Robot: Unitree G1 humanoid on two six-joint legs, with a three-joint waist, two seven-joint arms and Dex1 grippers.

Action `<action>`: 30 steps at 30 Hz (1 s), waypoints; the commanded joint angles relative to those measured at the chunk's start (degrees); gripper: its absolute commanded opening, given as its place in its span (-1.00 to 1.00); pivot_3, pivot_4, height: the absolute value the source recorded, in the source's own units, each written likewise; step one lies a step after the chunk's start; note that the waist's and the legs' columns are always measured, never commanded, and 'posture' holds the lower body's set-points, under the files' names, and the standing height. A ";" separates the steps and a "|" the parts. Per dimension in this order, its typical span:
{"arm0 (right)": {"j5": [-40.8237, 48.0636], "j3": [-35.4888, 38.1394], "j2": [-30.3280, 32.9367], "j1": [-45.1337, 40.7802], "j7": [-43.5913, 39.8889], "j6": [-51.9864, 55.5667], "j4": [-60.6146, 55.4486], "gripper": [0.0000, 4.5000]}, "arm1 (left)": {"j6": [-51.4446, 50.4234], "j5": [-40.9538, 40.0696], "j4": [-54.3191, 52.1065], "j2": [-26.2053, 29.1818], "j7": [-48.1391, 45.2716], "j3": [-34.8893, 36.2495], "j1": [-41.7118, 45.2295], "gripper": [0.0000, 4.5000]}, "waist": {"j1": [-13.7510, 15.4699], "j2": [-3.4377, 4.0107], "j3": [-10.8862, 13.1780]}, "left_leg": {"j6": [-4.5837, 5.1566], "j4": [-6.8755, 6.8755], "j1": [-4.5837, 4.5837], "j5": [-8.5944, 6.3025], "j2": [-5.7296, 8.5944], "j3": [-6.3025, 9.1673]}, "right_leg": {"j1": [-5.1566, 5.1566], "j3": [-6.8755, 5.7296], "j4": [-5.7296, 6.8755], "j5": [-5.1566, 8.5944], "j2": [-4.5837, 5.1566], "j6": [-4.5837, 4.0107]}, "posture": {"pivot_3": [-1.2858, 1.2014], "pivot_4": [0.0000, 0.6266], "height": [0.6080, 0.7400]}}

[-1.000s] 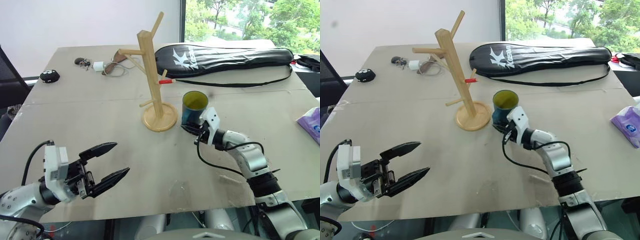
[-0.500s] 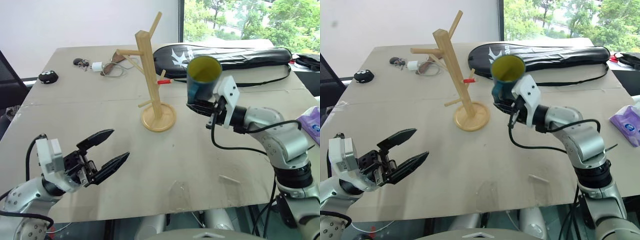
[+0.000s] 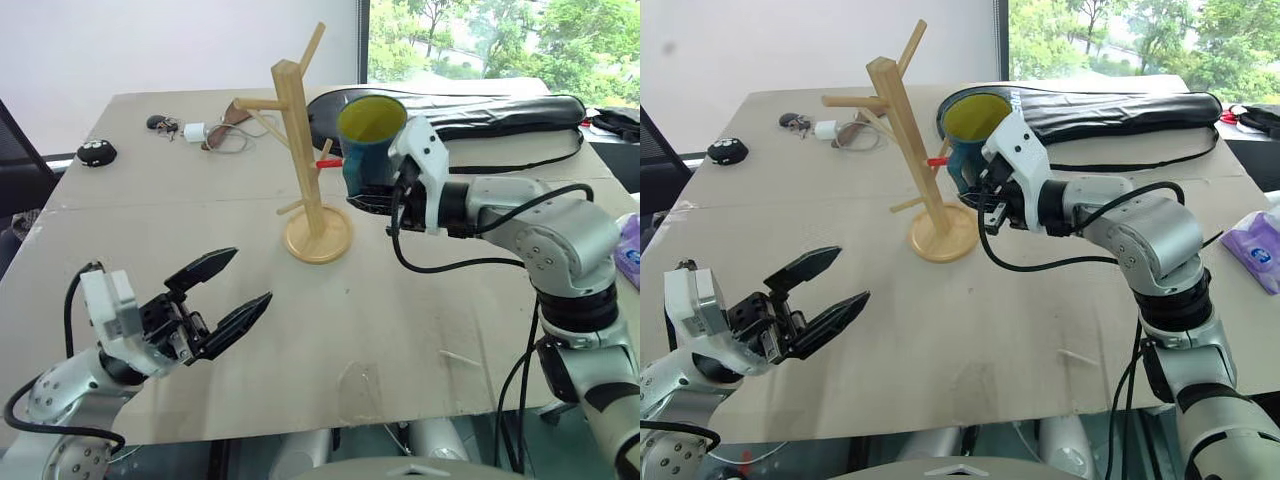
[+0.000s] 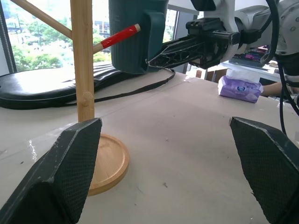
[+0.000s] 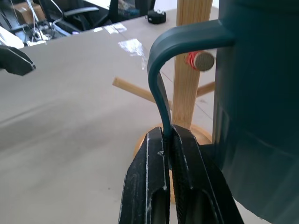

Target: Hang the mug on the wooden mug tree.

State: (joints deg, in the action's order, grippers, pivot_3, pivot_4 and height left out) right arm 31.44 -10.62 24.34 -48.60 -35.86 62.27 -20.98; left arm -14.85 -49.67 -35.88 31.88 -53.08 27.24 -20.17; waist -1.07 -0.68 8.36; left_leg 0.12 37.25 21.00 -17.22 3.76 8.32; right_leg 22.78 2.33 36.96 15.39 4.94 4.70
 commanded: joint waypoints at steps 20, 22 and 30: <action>-3.86 -0.94 -1.18 -4.59 -2.82 -5.47 3.92 0.47 | 1.54 0.38 -3.18 -1.57 3.05 -0.45 -4.72 1.00 | 0.26 0.00 0.00 | -0.01 0.01 0.21 0.00 0.01 -0.01 | 0.28 0.01 0.02 0.00 0.00 0.00 | 0.03 -0.52 1.00; -1.61 1.93 1.05 -1.97 -3.70 -5.21 -0.33 0.47 | 0.73 -0.24 -2.94 -1.05 3.22 -0.54 -4.68 1.00 | 0.37 -0.02 -0.01 | 0.00 0.03 0.28 0.00 0.02 0.06 | 0.28 -0.07 -0.04 0.00 0.02 0.00 | 0.03 -0.52 1.00; 5.16 12.30 8.29 10.04 -4.69 -6.01 -13.00 0.47 | 1.46 -0.38 1.44 -0.66 -0.48 -0.08 -4.43 1.00 | 0.02 -0.02 -0.02 | 0.00 0.02 0.47 0.01 -0.02 -0.03 | 0.50 0.02 0.08 -0.01 -0.01 0.00 | 0.03 -0.52 1.00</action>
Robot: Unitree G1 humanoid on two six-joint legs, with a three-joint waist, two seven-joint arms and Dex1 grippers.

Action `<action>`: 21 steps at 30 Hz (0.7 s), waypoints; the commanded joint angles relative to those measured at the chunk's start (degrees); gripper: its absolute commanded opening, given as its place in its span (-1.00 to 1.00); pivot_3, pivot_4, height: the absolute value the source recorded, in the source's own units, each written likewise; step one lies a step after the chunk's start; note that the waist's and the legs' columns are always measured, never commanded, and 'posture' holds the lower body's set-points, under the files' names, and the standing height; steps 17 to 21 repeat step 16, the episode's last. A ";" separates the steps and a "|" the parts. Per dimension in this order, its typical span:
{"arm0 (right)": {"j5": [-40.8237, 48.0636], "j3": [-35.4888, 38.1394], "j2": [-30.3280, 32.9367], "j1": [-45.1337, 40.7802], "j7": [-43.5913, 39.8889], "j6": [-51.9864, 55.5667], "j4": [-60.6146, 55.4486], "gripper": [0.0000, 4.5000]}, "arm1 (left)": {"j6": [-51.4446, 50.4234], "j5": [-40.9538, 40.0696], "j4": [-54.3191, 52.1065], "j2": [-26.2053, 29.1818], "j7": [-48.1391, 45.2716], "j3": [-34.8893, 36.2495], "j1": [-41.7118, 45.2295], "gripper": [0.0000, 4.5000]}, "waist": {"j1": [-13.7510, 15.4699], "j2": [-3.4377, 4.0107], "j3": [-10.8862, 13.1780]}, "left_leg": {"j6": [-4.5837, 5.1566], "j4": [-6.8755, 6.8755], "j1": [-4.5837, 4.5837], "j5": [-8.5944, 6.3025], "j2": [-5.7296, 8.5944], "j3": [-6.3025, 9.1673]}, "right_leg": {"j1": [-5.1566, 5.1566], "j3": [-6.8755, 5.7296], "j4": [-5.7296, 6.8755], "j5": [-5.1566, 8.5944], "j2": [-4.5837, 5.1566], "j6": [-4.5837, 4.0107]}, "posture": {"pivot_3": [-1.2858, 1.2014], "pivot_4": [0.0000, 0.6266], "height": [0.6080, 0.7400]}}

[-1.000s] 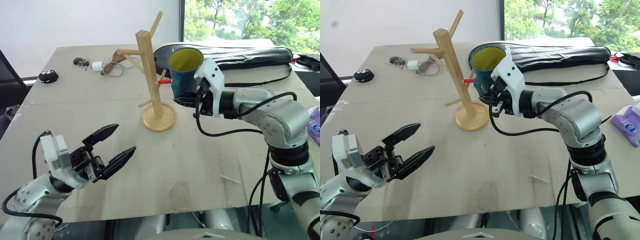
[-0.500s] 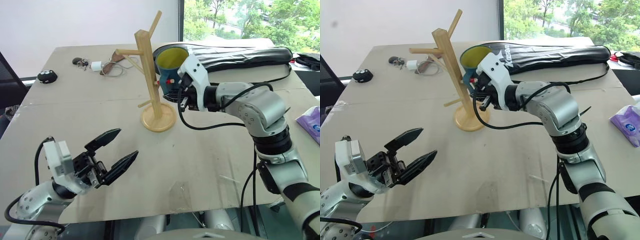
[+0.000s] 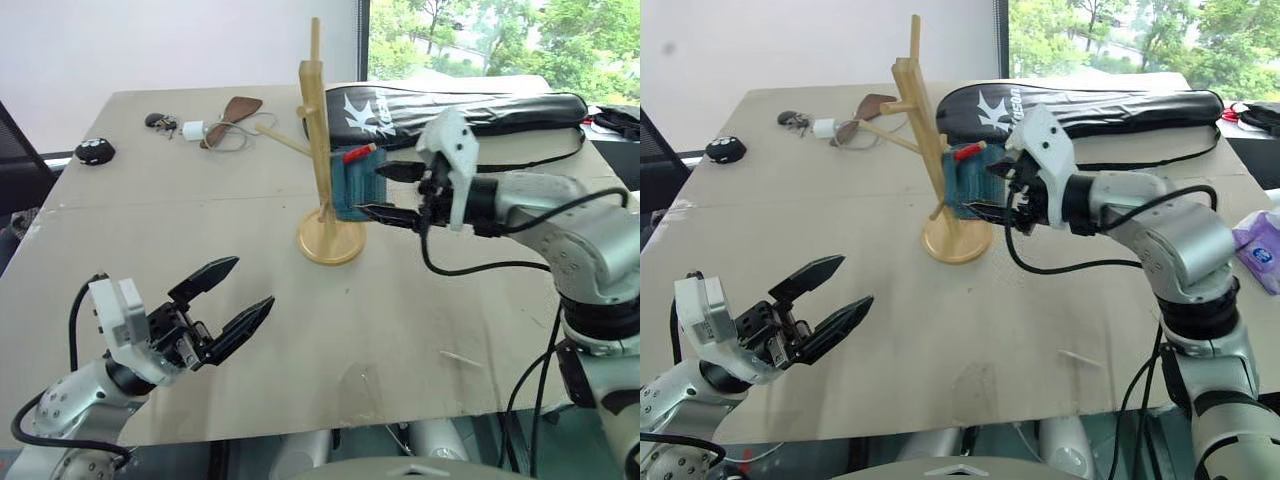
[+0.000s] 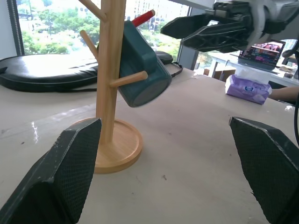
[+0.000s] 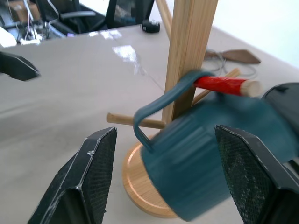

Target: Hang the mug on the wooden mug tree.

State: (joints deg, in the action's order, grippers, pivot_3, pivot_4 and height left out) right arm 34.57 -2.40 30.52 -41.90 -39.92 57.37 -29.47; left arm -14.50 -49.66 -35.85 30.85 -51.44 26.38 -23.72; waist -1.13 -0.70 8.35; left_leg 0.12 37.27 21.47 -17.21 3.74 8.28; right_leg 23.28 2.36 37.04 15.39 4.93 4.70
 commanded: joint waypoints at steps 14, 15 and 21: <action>-4.29 26.18 13.92 52.09 -11.05 -23.10 -6.33 0.47 | 3.11 11.94 8.95 3.49 -5.42 -0.30 -8.17 1.00 | 0.63 -0.01 -0.04 | 0.02 0.13 0.13 0.00 0.01 0.00 | -0.03 -0.07 -0.02 -0.01 -0.01 0.02 | 0.03 -0.52 1.00; -5.82 27.61 13.91 55.21 -12.10 -26.01 -5.30 0.47 | 2.97 11.82 9.85 3.87 -5.99 -0.07 -8.20 1.00 | 0.55 -0.01 -0.04 | 0.02 0.13 0.08 0.00 0.01 -0.03 | -0.06 -0.06 0.01 -0.01 -0.01 0.02 | 0.03 -0.52 1.00; -6.59 28.53 13.81 57.42 -12.83 -27.87 -4.45 0.47 | 2.94 12.10 10.60 4.16 -6.11 -0.07 -7.97 1.00 | 0.55 -0.01 -0.04 | 0.03 0.13 0.01 0.00 0.01 -0.03 | -0.15 -0.06 0.01 -0.01 -0.01 0.02 | 0.03 -0.52 1.00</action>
